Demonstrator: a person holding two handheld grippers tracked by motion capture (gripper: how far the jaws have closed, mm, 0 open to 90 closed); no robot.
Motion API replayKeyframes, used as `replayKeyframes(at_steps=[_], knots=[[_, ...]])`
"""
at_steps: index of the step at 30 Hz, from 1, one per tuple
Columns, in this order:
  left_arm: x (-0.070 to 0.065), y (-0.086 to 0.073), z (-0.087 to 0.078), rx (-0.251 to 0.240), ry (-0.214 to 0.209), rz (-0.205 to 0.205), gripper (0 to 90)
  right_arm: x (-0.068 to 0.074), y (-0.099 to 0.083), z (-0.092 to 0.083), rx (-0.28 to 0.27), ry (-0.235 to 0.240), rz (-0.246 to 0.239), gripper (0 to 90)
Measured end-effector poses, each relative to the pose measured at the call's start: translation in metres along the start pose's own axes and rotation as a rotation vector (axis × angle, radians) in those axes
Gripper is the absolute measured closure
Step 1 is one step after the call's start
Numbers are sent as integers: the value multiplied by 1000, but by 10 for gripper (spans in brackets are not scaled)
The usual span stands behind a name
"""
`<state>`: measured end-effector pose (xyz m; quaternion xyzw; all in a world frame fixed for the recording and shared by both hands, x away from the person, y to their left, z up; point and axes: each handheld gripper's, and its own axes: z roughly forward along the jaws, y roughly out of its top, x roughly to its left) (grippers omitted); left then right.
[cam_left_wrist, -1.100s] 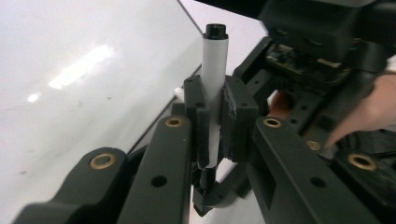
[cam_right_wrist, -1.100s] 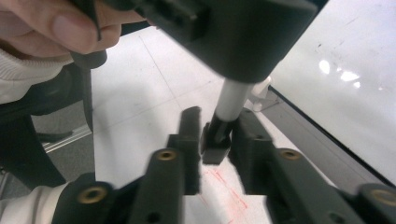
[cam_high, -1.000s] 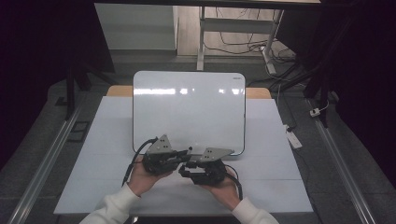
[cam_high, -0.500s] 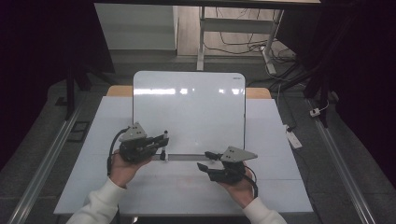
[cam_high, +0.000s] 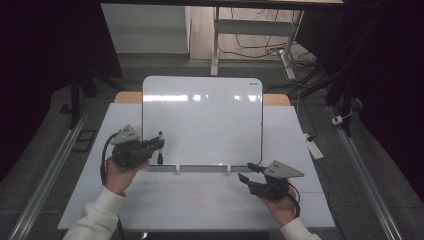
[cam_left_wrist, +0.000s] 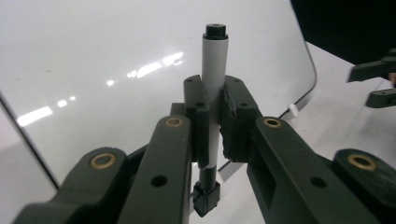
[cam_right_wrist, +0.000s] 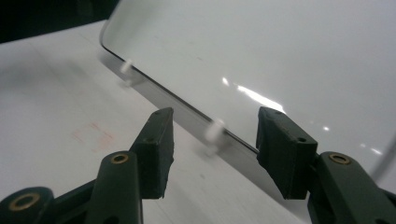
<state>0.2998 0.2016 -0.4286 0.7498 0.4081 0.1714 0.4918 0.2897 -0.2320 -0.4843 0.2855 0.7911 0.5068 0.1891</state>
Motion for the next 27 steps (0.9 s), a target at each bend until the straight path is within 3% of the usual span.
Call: replayKeyframes(at_steps=[7, 15, 27], knots=[[11, -2, 0, 8, 40, -32, 809, -14, -15, -21, 11, -66, 31, 460], [20, -2, 7, 27, 102, -43, 809, -23, -23, -28, 33, -117, 24, 453], [31, -3, 23, 60, 157, -72, 808, -24, -24, -26, 38, -124, 18, 449]])
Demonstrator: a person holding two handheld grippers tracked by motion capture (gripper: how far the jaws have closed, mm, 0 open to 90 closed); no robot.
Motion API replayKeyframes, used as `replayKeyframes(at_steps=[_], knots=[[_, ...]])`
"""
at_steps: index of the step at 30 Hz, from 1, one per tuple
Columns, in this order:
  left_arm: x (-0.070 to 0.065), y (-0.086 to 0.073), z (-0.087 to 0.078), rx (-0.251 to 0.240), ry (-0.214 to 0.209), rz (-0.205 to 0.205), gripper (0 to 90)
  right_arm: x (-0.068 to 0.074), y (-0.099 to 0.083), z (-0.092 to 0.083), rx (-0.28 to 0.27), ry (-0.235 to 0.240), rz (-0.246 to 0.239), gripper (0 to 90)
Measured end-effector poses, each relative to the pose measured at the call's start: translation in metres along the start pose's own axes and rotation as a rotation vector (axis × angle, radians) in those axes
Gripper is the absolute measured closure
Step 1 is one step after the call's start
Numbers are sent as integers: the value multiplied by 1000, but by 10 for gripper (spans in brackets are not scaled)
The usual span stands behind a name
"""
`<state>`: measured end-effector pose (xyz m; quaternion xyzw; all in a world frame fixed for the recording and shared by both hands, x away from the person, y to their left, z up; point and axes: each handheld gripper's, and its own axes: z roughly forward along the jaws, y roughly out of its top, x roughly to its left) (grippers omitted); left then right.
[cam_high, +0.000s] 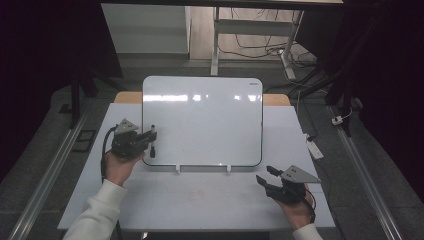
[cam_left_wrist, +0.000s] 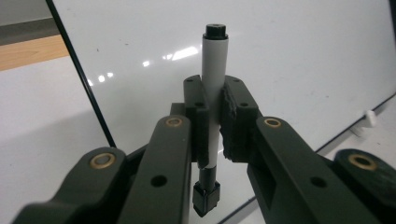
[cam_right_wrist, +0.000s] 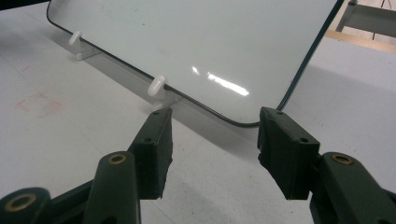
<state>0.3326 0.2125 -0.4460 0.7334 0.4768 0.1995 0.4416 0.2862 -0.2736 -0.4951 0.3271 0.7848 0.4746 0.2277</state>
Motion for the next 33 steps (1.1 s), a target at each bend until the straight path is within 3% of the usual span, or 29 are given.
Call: replayKeyframes(at_steps=[7, 20, 26, 33], knots=[[3, 1, 17, 26, 56, -5, 803, 0, -1, 2, 8, 1, -2, 447], [-4, 1, 38, 34, 167, 68, 782, 0, -2, 4, 15, 5, -5, 438], [-6, 1, 38, 22, 178, 80, 746, 1, -2, 4, 16, 3, -16, 437], [-4, 1, 19, -31, 145, 71, 552, -1, -2, 4, 16, 3, -15, 435]])
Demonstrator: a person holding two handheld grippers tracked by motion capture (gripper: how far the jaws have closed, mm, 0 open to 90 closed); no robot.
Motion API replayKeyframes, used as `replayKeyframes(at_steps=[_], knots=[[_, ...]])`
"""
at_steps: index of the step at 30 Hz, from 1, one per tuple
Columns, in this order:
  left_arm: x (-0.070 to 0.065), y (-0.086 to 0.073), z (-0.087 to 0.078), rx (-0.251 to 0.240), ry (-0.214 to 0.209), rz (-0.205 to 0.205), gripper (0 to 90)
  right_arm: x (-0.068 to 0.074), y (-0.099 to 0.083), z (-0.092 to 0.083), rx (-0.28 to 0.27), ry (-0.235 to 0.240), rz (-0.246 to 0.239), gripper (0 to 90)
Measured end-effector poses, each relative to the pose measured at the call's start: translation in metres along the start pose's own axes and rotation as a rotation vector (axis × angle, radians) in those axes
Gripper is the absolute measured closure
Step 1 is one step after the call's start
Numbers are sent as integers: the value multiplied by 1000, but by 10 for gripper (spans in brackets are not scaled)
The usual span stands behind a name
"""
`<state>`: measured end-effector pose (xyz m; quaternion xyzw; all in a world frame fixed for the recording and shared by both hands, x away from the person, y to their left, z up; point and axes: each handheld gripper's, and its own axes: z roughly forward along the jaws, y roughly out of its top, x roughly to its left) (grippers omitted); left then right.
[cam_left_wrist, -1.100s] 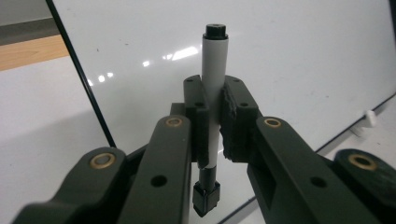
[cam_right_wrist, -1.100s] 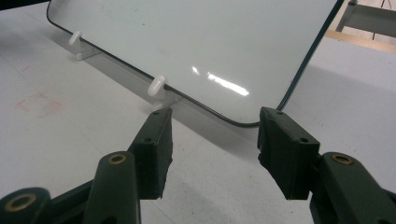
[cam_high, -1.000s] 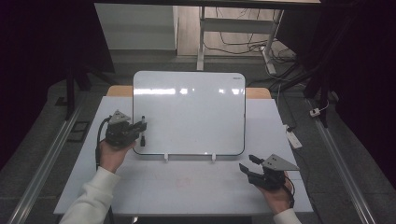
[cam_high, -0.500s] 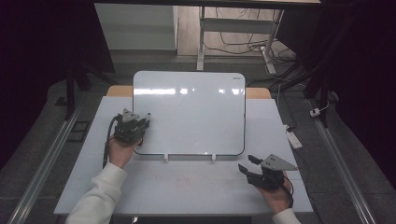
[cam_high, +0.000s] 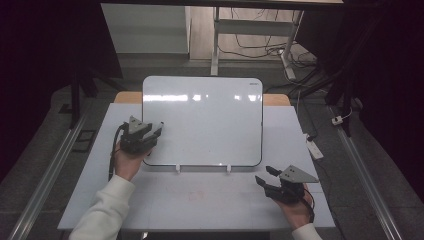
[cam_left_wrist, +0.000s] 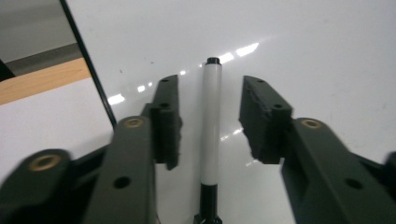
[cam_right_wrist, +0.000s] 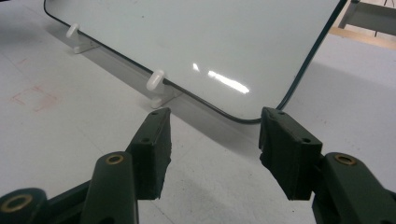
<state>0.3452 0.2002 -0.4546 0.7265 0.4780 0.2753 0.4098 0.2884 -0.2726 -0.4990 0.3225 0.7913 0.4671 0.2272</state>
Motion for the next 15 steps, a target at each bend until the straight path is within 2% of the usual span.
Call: replayKeyframes(at_steps=[4, 7, 11, 15], knots=[[4, -4, -13, 4, -66, -5, 479, -2, -1, -1, -1, -2, -9, 434], [5, -11, -27, 6, -142, -17, 444, -5, -1, -3, -7, -9, -16, 431], [4, -24, -45, 32, -201, -7, 392, -10, -2, -7, -19, -10, -15, 430], [5, -40, -61, 39, -259, -21, 362, -12, -4, -8, -12, -7, -33, 430]])
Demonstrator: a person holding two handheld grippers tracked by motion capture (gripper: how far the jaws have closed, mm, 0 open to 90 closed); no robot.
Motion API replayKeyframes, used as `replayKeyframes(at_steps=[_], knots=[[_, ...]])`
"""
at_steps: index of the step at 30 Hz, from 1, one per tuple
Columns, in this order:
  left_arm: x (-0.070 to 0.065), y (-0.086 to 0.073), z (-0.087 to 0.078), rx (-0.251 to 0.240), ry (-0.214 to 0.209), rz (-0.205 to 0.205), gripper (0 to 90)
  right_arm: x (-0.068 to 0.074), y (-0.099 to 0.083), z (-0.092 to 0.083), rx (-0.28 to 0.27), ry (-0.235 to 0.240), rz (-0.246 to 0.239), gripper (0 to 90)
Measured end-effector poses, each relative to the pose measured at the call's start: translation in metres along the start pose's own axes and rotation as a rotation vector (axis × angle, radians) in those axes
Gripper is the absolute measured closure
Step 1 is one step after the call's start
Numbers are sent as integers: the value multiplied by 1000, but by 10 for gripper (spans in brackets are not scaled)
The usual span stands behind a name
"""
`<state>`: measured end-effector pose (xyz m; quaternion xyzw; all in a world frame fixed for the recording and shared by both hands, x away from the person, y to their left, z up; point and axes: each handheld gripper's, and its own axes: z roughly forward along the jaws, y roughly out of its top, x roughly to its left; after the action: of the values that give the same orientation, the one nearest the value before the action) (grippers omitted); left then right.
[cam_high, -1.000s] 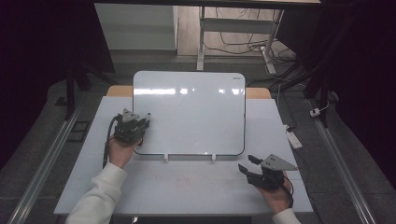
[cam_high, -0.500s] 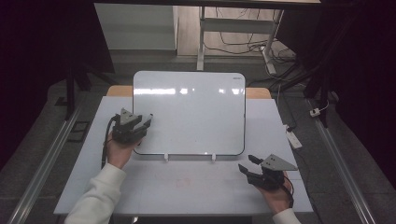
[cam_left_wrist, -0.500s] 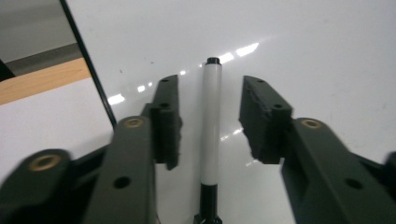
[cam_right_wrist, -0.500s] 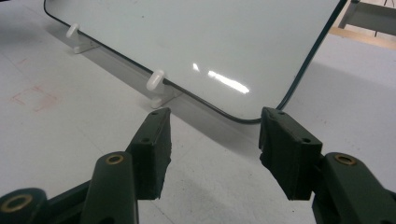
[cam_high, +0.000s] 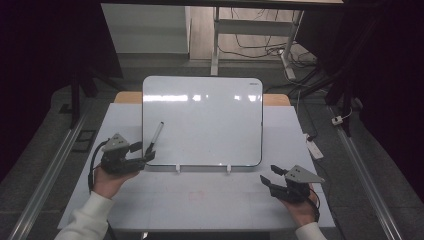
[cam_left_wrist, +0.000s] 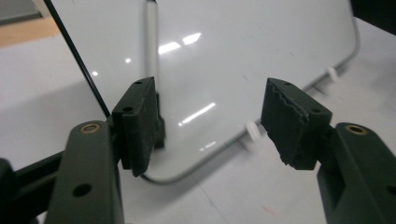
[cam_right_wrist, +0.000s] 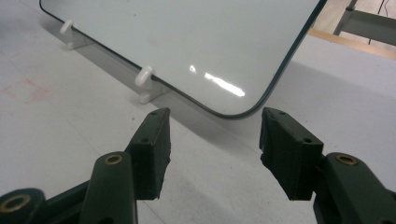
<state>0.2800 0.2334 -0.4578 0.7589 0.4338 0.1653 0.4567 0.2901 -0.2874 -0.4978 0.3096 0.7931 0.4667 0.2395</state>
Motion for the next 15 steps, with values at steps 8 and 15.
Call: replayKeyframes(at_steps=[8, 15], knots=[[-5, -35, -15, 19, -30, 2, 334, -5, -5, -3, 12, 13, -4, 426], [-6, -66, -17, 41, -41, -34, 329, -11, -11, -4, 26, 8, 6, 426]])
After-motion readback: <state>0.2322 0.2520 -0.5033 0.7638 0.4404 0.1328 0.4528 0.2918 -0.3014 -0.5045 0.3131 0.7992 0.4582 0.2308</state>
